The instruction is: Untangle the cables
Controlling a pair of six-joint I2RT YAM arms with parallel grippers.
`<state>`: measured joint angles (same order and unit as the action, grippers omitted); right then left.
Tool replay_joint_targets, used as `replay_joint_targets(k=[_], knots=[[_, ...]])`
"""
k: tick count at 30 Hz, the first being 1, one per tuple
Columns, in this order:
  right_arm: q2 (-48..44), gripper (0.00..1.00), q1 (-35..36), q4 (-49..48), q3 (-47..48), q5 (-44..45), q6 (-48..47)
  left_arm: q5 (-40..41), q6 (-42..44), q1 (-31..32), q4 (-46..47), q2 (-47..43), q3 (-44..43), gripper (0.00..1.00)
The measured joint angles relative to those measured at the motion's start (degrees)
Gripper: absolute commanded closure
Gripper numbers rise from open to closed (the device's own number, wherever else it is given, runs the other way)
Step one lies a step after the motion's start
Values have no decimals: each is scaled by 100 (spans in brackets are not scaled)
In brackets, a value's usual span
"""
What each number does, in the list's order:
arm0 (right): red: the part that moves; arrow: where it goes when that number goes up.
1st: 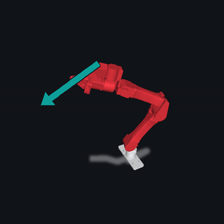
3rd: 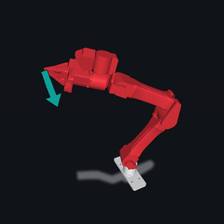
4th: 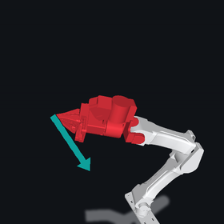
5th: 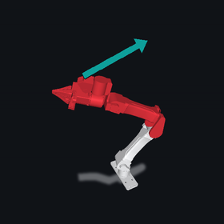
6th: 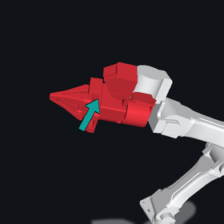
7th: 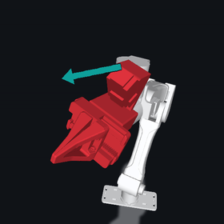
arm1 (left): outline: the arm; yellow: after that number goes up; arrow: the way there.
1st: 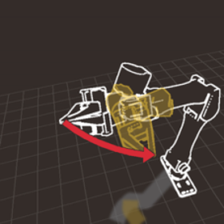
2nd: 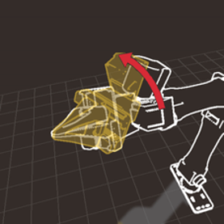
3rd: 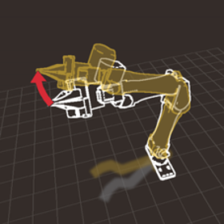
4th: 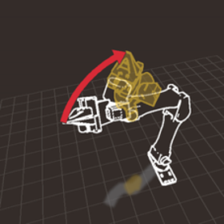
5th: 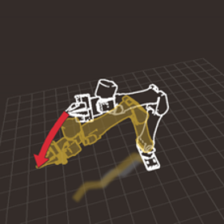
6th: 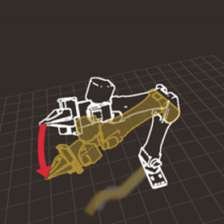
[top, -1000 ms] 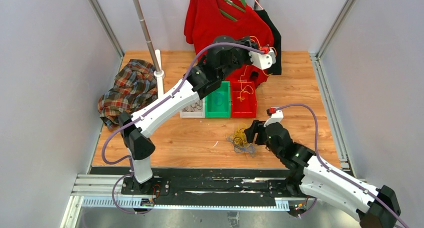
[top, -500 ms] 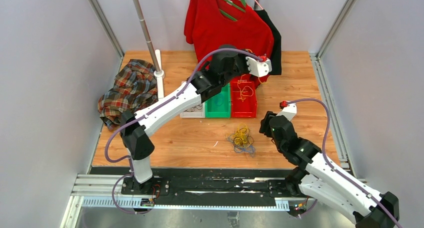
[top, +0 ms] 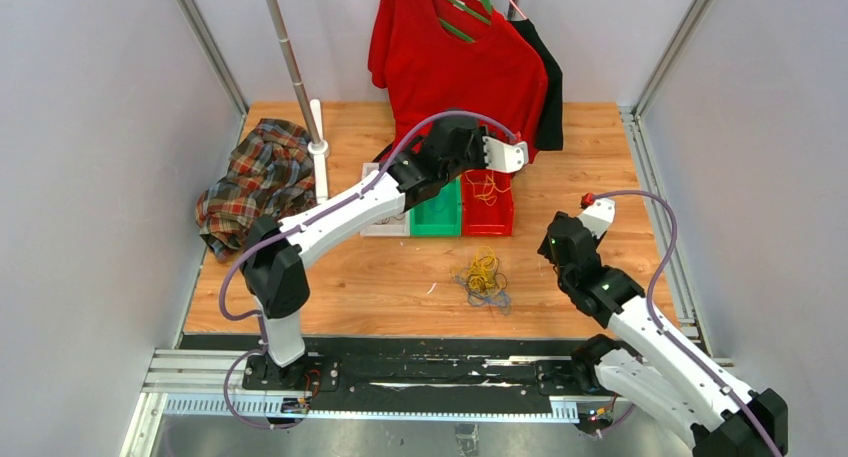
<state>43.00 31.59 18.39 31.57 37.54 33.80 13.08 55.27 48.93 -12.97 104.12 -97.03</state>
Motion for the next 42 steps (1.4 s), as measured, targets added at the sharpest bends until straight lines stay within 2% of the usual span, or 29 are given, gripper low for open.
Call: replay_joint_targets(k=[12, 20, 24, 33, 42], knots=[[391, 50, -302, -184, 0, -313, 52, -413, -66, 2, -264, 518, -125, 100], [337, 51, -459, -291, 0, -407, 52, -293, -142, -68, -501, 1067, -175, 100], [415, 51, -533, -382, 0, -494, 52, -343, -363, -267, -516, 997, -111, 100], [595, 52, -619, -509, 0, -603, 46, -553, -483, -444, -149, 210, 839, 100], [647, 53, -664, -581, -2, -651, 46, -520, -341, -450, -177, 184, 846, 100]])
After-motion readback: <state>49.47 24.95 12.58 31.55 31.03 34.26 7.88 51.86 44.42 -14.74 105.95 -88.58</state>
